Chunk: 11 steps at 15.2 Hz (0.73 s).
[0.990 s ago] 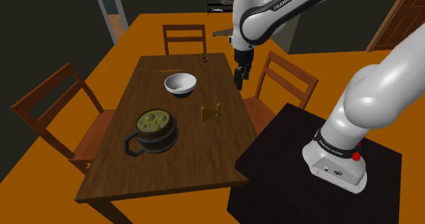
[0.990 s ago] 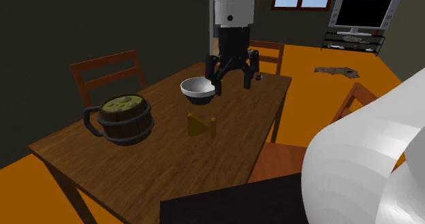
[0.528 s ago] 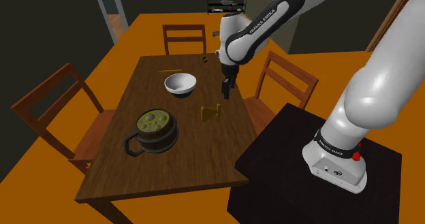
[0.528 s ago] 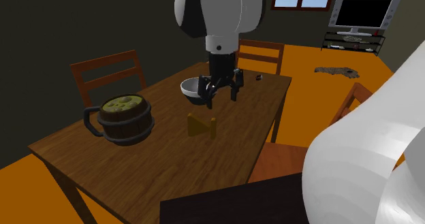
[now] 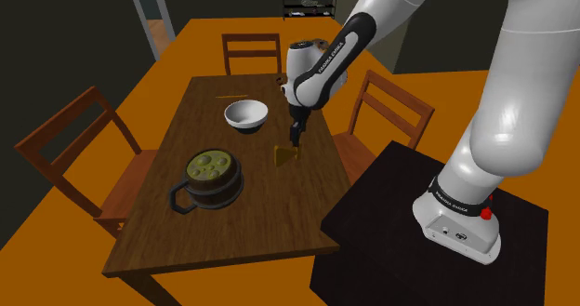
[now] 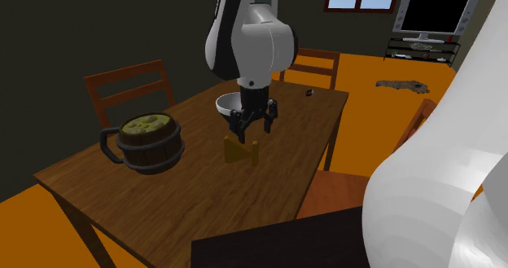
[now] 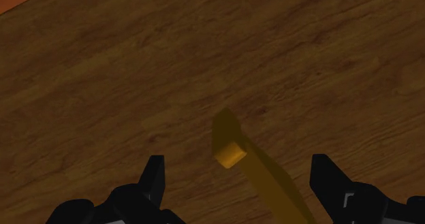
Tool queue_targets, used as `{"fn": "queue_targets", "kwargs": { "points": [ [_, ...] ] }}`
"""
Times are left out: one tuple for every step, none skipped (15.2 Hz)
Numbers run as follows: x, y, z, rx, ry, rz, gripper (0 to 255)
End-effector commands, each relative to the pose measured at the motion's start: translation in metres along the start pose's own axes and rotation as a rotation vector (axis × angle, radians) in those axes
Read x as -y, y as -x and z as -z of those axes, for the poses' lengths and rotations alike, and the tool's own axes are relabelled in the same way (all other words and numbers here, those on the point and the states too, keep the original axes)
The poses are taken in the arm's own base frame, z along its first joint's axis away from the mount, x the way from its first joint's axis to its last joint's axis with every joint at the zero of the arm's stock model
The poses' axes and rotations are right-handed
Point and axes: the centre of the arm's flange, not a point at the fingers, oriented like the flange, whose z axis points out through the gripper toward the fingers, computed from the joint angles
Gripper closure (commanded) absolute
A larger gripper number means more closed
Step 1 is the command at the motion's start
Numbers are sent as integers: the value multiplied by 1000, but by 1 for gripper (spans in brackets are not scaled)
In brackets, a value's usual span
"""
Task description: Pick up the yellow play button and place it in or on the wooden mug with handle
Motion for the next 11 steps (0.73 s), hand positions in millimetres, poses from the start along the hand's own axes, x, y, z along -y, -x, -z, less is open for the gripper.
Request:
{"fn": "queue_targets", "kwargs": {
  "points": [
    [-1,0,-11,-1,0,1,0],
    [-1,0,-16,-1,0,1,0],
    [-1,0,-22,-1,0,1,0],
    [-1,0,-27,-1,0,1,0],
    [-1,0,-30,-1,0,1,0],
    [-1,0,-30,-1,0,1,0],
    [-1,0,-30,-1,0,1,0],
    [-1,0,-30,-1,0,1,0],
    [-1,0,-30,-1,0,1,0],
    [-1,0,-30,-1,0,1,0],
    [-1,0,-30,-1,0,1,0]
  ]
}}
